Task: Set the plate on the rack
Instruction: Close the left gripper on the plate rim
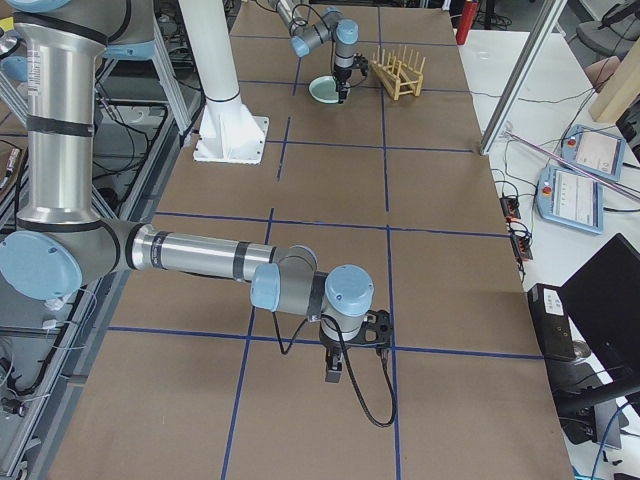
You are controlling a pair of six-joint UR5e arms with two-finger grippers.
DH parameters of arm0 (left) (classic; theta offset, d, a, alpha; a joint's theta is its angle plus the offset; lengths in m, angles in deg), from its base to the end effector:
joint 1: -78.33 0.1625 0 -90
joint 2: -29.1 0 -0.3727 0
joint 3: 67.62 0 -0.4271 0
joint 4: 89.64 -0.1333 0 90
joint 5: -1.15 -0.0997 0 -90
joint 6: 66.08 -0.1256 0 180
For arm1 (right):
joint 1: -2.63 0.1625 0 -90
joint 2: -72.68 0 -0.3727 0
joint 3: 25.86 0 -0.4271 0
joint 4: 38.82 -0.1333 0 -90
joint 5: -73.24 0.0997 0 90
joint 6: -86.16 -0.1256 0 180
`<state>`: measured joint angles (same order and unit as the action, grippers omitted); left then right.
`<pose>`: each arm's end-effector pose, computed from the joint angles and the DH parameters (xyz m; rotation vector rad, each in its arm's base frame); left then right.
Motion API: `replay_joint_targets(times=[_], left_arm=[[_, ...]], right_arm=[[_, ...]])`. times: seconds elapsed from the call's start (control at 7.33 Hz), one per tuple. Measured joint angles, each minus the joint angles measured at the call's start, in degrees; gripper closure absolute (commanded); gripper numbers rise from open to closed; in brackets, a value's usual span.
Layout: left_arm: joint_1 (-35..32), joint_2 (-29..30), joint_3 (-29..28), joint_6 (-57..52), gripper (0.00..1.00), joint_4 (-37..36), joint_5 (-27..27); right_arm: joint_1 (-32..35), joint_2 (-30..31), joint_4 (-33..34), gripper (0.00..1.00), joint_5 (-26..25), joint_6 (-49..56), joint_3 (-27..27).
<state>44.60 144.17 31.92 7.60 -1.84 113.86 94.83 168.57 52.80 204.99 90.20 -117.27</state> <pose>0.4982 -0.4346 0.3019 -0.1135 0.6695 -0.1800 0.0679 -0.4745 0.6704 -0.0619 -0.7324 0.0081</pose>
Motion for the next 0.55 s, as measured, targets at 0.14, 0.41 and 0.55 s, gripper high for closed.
replay_joint_targets(times=[0.14,0.41,0.55], left_arm=[[0.0,-0.1,-0.1,-0.1,0.34,0.4,0.0],[0.1,-0.1,-0.4,-0.1,0.36,0.8,0.1],[0.2,0.0,-0.8,-0.1,0.37,1.2,0.1]], right_arm=[[0.0,0.0,0.0,0.00,0.0,0.0,0.0],[0.0,0.0,0.0,0.00,0.0,0.0,0.0],[0.0,0.0,0.0,0.00,0.0,0.0,0.0]])
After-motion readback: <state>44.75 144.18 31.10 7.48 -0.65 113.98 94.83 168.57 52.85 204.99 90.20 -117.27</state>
